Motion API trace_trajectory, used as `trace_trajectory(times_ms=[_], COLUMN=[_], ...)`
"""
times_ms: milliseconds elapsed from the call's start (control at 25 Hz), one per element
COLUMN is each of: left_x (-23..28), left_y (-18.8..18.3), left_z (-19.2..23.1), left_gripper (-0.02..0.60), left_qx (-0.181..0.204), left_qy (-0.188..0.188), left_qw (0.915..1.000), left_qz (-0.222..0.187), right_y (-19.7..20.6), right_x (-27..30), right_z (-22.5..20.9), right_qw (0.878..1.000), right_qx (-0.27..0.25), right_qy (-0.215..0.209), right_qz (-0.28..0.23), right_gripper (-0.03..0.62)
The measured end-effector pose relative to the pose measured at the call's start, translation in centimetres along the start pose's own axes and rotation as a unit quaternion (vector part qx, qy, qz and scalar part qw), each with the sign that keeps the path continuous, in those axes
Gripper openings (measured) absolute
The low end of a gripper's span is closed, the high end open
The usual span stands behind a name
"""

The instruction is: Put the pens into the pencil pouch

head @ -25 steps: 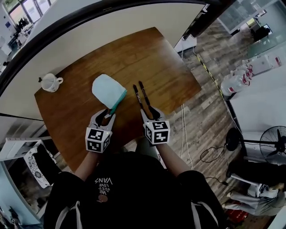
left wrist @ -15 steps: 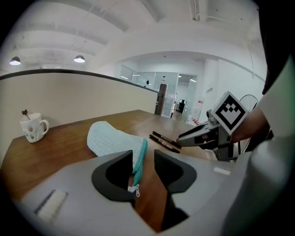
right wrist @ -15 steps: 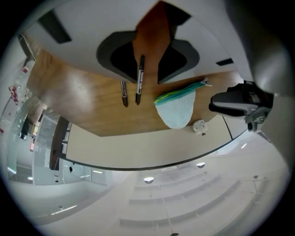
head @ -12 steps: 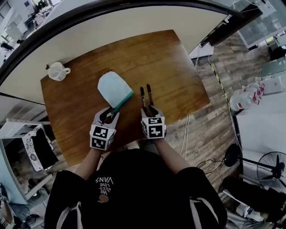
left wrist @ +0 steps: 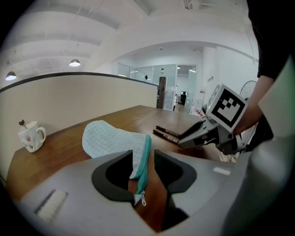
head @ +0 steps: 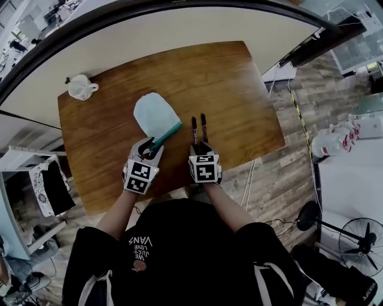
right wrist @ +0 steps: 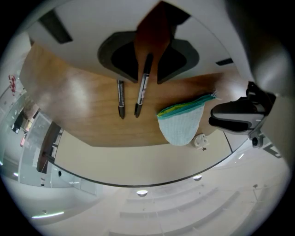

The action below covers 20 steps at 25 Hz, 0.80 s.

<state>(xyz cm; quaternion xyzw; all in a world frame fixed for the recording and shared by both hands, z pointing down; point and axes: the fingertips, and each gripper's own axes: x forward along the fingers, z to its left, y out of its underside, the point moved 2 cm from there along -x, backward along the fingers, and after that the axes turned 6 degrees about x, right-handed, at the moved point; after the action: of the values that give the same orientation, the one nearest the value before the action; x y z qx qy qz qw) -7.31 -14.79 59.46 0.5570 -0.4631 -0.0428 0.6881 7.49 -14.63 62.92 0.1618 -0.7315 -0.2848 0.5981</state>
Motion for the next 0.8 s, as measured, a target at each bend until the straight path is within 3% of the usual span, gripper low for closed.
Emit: trace_trajectory(times_ms=[280, 400, 640, 800], left_x=[2.0, 2.9, 4.1, 4.2], left_y=[1.3, 1.7, 2.2, 2.0], left_z=[0.3, 0.2, 0.2, 0.3], left_gripper=[0.13, 0.159, 0.178, 0.072], left_qx=[0.037, 0.053, 0.073, 0.069], left_qy=[0.009, 0.021, 0.025, 0.025], left_qw=[0.9989, 0.9971, 0.9924, 0.9919], left_qz=[0.029, 0.051, 0.096, 0.103], right_y=[0.3, 0.2, 0.0, -0.3], right_x=[0.4, 0.5, 0.3, -0.9], right_z=[-0.2, -0.3, -0.4, -0.6], right_qw=[1.0, 1.0, 1.0, 0.999], right_qx=[-0.011, -0.023, -0.025, -0.025], right_qy=[0.003, -0.001, -0.013, -0.02], right_qz=[0.002, 0.001, -0.002, -0.014], right_gripper=[0.112, 0.051, 0.046, 0.046])
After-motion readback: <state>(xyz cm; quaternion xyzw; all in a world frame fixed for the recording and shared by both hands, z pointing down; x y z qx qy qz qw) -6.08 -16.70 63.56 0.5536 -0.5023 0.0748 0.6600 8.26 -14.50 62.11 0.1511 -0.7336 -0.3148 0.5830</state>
